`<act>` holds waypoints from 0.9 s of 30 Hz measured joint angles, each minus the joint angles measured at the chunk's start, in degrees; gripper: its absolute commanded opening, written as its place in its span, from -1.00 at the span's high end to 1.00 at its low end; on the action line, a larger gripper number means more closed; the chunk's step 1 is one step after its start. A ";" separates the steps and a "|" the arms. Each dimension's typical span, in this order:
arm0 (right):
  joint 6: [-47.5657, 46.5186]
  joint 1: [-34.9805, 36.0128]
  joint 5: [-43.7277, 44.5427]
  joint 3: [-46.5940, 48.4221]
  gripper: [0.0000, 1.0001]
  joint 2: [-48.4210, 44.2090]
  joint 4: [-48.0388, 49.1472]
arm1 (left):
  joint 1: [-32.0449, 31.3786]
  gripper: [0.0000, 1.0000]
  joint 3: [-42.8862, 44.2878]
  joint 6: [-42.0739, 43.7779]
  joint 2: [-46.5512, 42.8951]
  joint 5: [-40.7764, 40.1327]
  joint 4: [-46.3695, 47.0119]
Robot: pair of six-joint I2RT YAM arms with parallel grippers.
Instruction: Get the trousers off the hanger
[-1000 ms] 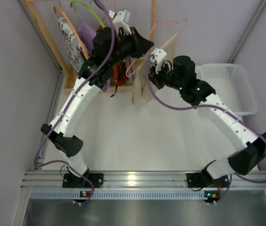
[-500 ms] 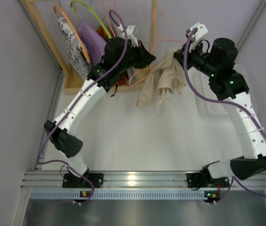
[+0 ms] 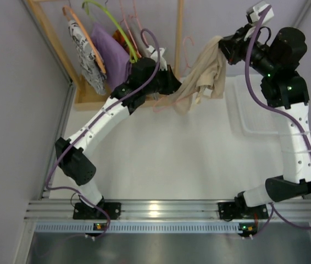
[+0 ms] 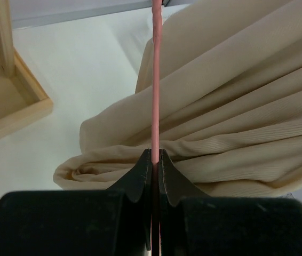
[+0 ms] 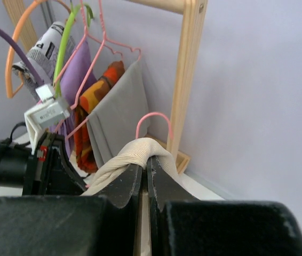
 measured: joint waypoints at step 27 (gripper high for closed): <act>5.99 -25.99 2.49 0.37 1.00 1.09 14.36 | -1.14 1.00 -14.03 2.19 -5.79 1.07 0.44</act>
